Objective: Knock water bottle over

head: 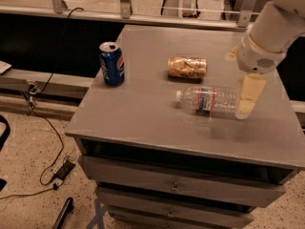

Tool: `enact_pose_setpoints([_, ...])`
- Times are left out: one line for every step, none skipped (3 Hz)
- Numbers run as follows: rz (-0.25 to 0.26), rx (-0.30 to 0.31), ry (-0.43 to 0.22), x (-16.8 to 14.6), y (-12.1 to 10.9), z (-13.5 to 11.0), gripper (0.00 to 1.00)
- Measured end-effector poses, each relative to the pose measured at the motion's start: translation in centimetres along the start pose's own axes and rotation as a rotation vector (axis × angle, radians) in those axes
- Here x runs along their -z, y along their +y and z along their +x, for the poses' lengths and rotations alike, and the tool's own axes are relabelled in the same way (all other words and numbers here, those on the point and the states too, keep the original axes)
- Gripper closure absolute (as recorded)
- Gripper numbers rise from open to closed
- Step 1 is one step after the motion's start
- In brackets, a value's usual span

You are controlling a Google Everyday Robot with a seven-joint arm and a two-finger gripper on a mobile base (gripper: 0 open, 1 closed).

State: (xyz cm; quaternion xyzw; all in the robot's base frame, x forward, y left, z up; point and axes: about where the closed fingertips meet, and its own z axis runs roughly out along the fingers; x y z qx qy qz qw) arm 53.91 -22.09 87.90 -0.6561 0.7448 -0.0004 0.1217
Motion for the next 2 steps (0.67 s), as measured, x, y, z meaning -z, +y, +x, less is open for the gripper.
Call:
enact_pose_setpoints([0.019,-0.001,-0.11,1.05,-0.2,1.85,0.0])
enact_pose_setpoints([0.019,-0.001,-0.11,1.03,-0.2,1.85,0.0])
